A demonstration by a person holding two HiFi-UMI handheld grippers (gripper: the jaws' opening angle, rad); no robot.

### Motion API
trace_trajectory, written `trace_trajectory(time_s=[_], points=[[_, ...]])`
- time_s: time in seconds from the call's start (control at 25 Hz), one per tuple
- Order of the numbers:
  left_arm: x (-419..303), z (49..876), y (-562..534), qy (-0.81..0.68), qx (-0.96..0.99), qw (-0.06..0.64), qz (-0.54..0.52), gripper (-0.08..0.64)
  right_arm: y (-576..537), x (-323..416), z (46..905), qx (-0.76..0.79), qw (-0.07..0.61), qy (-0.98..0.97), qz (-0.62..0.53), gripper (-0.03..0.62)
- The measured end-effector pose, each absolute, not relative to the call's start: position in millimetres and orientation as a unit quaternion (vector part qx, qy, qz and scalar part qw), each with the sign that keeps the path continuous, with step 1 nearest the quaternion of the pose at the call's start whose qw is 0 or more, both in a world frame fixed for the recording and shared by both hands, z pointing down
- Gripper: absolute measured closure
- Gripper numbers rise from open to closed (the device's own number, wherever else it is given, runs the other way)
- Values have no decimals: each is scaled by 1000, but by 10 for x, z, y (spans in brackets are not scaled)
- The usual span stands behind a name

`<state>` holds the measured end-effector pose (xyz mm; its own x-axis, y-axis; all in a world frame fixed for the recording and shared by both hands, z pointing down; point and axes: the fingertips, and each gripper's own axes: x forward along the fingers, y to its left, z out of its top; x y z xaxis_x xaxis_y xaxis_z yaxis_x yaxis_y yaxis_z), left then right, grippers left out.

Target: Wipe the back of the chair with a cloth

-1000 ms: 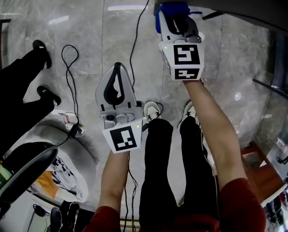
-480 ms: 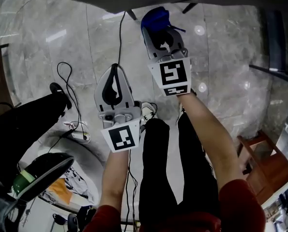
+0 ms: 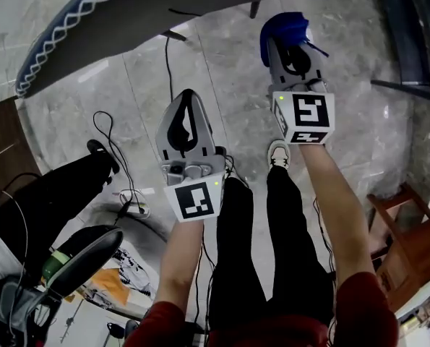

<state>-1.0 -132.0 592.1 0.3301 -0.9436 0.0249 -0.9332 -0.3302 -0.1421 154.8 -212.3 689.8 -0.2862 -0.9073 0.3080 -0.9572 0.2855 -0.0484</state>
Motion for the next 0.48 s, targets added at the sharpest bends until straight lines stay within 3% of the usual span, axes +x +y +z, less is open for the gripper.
trace_trajectory(time_s=[0.48], points=[[487, 5704, -1543, 569, -819, 57, -45, 546, -2473, 2243, 6544, 620, 80, -774, 101, 537]])
